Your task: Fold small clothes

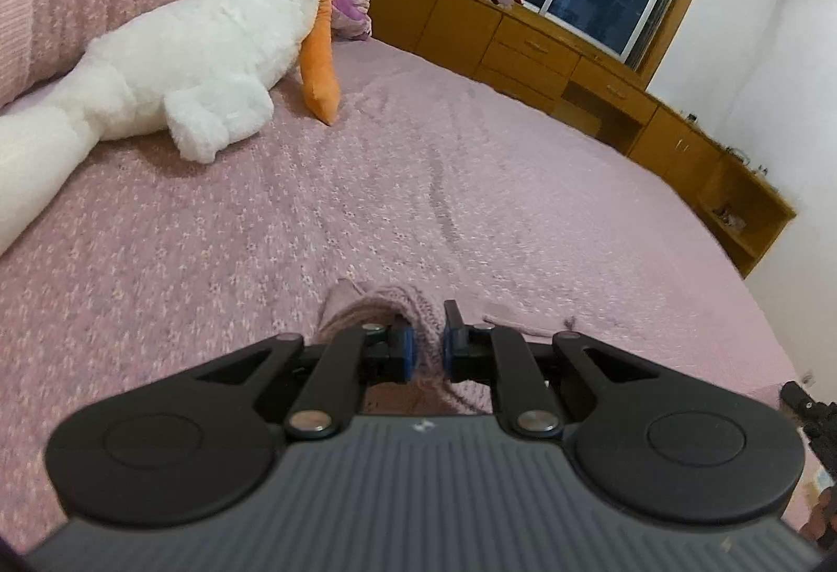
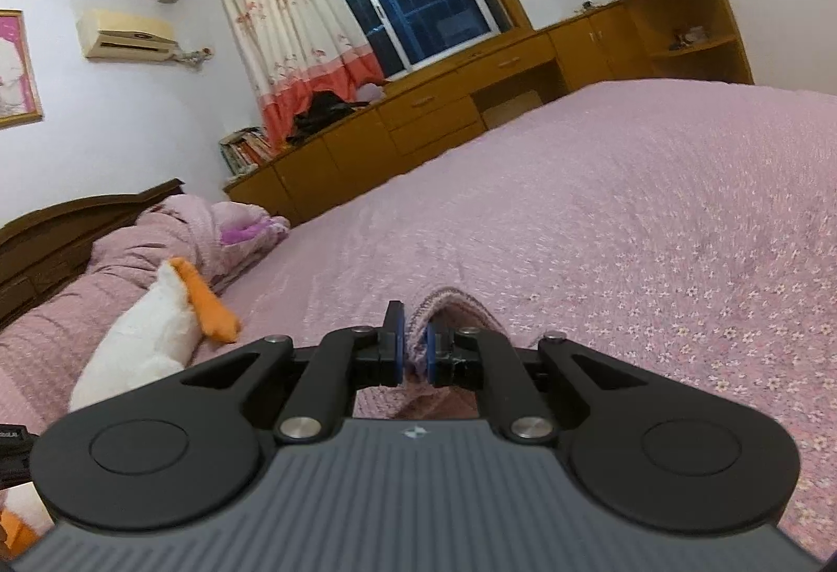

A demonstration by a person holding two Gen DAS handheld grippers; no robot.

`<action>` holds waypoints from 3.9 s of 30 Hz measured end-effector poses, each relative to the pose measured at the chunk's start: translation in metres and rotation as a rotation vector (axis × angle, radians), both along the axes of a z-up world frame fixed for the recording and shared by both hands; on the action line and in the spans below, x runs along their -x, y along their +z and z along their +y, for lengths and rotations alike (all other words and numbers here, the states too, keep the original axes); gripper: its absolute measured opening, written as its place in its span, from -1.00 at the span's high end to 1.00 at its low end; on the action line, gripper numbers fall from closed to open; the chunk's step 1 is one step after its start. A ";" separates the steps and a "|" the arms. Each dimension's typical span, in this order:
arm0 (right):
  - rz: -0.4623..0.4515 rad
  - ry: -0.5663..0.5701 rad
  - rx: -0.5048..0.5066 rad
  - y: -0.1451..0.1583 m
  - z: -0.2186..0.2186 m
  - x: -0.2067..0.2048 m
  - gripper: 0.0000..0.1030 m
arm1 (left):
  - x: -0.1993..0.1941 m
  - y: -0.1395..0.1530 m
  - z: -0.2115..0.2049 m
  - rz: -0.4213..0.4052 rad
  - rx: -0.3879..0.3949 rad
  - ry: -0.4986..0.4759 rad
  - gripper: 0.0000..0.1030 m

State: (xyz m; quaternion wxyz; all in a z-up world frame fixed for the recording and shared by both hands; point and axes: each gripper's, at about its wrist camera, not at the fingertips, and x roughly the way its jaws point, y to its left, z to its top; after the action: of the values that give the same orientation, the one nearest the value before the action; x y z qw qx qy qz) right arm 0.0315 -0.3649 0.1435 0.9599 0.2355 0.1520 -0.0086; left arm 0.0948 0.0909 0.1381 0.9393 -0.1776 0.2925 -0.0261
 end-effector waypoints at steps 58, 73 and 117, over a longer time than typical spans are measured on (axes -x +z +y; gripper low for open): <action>0.208 0.149 0.223 -0.097 0.034 -0.062 -0.03 | -0.044 -0.077 -0.057 0.139 -0.340 -0.133 -0.08; 0.311 0.435 0.231 -0.108 0.094 -0.111 -0.03 | -0.090 -0.090 -0.107 0.169 -0.247 -0.261 -0.08; 0.292 0.266 0.535 -0.097 0.064 -0.133 -0.03 | -0.153 -0.072 -0.082 0.143 -0.401 -0.182 -0.21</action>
State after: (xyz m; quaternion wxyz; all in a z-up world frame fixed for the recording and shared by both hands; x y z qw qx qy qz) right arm 0.1647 -0.3009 0.0467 0.9485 -0.0504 0.3096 0.0437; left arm 0.2480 0.0092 0.0665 0.9265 0.0383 0.3724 -0.0392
